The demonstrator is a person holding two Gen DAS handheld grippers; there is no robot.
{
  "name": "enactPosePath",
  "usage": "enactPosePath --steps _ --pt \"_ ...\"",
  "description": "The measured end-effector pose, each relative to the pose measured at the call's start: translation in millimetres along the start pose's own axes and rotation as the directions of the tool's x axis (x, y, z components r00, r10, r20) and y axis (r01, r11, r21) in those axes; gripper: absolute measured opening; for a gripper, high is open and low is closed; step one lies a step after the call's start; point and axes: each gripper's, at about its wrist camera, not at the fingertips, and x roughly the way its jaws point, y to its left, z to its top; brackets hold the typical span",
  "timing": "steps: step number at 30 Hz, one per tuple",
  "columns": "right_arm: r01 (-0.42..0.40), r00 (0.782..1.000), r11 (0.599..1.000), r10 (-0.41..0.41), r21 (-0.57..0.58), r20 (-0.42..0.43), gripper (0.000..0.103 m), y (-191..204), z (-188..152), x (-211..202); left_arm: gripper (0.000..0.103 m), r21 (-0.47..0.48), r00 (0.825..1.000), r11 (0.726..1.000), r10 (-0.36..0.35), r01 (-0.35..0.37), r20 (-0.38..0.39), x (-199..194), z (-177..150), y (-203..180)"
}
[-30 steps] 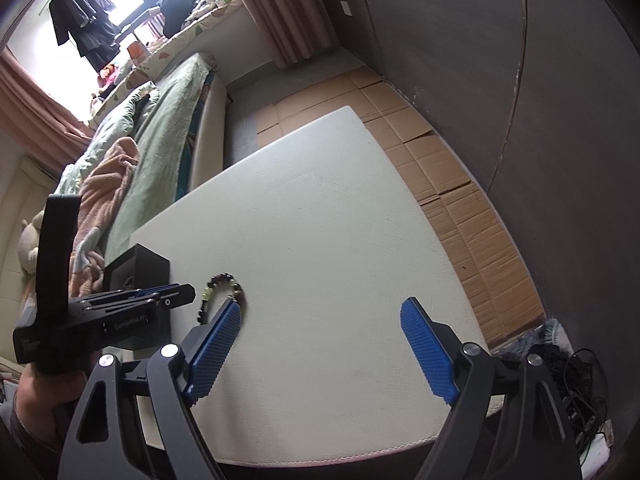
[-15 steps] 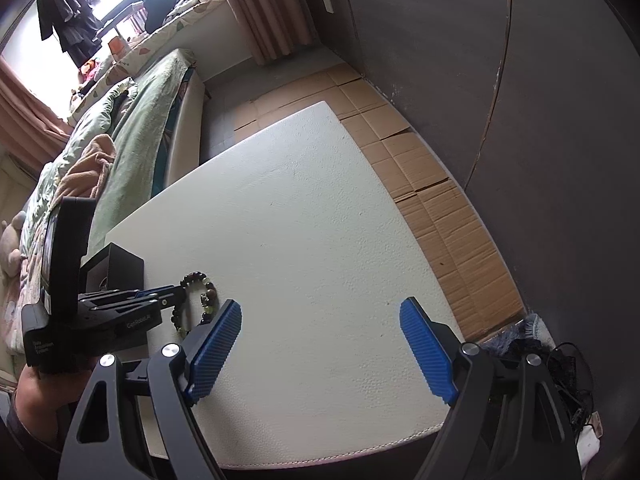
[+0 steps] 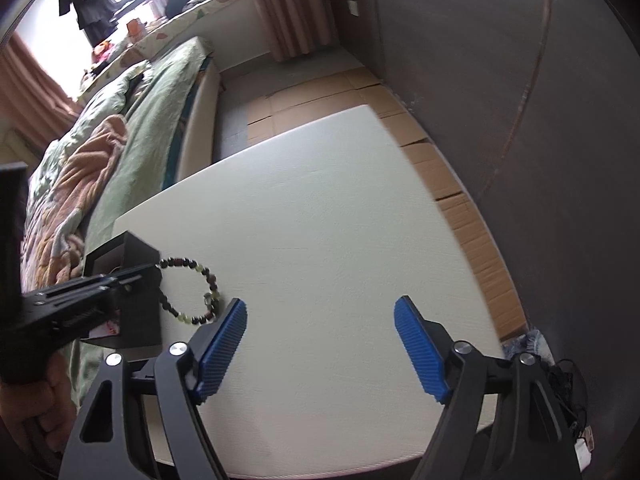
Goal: Organize jewelry
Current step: 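Lift the beaded bracelet into the black box and open the left tool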
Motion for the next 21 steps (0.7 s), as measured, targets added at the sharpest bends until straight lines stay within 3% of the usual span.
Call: enactPosePath --steps 11,21 --pt "-0.058 0.998 0.994 0.055 -0.088 -0.034 0.06 51 0 11 0.008 -0.072 0.992 0.996 -0.038 0.047 0.12 -54 -6 46" --pt "-0.057 0.995 0.99 0.045 -0.125 -0.093 0.054 80 -2 41 0.008 -0.133 0.983 0.99 -0.013 0.038 0.182 -86 -19 85"
